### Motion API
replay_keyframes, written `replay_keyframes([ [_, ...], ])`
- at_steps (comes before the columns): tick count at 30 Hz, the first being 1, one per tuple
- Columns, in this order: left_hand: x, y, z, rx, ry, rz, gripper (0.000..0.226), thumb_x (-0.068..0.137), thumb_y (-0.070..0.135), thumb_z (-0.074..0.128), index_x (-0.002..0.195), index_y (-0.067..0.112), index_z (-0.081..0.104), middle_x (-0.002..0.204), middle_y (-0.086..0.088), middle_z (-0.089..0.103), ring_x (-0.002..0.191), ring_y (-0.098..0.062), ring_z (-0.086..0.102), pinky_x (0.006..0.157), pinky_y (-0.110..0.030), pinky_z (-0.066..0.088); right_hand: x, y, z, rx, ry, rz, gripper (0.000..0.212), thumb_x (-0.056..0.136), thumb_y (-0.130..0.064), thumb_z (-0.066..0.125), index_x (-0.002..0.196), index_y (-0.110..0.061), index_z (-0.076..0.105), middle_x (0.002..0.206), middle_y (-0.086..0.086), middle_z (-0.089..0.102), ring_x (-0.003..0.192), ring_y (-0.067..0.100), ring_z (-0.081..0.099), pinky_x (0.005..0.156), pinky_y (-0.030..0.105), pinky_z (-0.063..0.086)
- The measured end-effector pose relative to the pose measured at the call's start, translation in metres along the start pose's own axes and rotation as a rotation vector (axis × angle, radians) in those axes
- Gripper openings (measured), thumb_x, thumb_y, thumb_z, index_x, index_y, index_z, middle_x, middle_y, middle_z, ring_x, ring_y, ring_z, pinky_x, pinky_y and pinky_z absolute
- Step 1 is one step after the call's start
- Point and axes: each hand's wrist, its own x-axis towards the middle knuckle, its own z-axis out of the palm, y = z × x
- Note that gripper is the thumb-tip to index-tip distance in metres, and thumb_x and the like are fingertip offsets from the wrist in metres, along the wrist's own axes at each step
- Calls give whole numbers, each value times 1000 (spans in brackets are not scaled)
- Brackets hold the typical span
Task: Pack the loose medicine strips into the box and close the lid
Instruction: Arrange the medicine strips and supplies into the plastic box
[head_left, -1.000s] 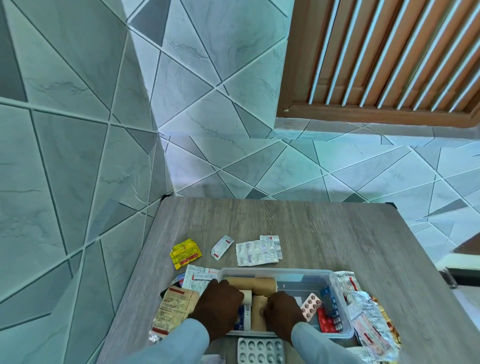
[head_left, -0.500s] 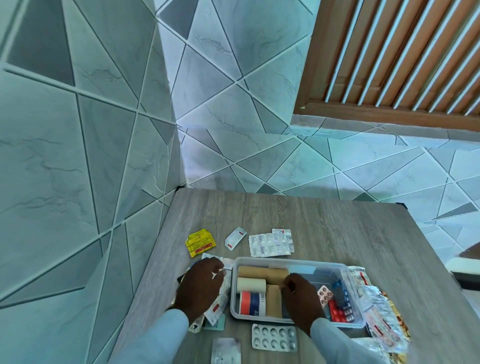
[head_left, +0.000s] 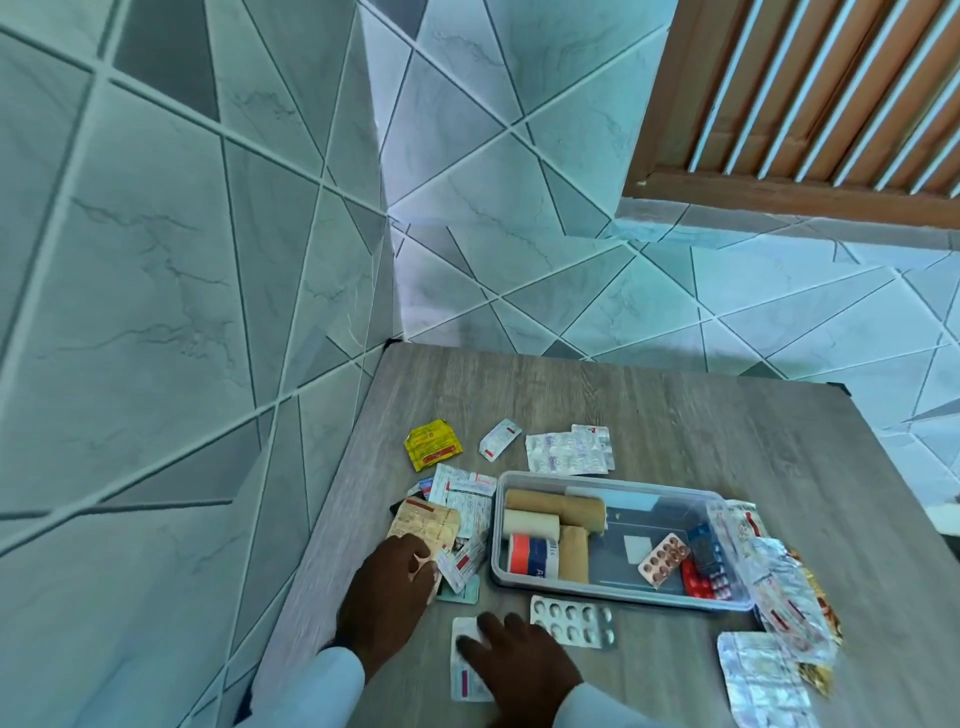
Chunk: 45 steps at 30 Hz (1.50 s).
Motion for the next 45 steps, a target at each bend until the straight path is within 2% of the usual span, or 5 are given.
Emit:
replay_keyframes([
  [9, -57, 3, 2, -2, 67, -119, 14, 89, 29, 58, 103, 27, 60, 103, 5, 66, 86, -11, 60, 74, -21, 48, -23, -8, 1, 52, 166, 37, 38, 87, -23, 46, 122, -6, 46, 125, 22, 48, 114, 41, 44, 90, 50, 42],
  [20, -27, 18, -5, -37, 141, -45, 10, 89, 23, 57, 98, 22, 62, 91, 7, 61, 78, -6, 57, 60, -10, 42, -35, 62, -50, 949, 929, 449, 12, 89, -22, 56, 81, -24, 66, 72, -4, 68, 66, 13, 63, 61, 27, 49],
  [27, 46, 8, -12, -78, 115, -18, 10, 87, 25, 57, 95, 29, 58, 95, 3, 61, 92, -18, 61, 78, -32, 52, 12, 112, -82, 896, 596, 572, 27, 88, -26, 60, 114, -21, 63, 110, 6, 67, 99, 23, 62, 89, 32, 48],
  [34, 83, -7, 3, 256, -295, -216, 91, 66, 60, 66, 139, 36, 19, 129, -4, 52, 118, -28, 51, 93, -42, 45, 30, 109, -77, 929, 692, 720, 9, 85, -21, 63, 91, -27, 62, 93, 3, 69, 86, 22, 66, 80, 33, 53],
  [45, 122, -25, -26, -317, -390, -221, 35, 60, -1, 71, 91, 16, 71, 92, -7, 76, 82, -20, 71, 80, -44, 59, 44, 98, -94, 943, 646, 527, 13, 88, -24, 60, 95, -34, 61, 88, -8, 67, 78, 7, 63, 71, 25, 53],
])
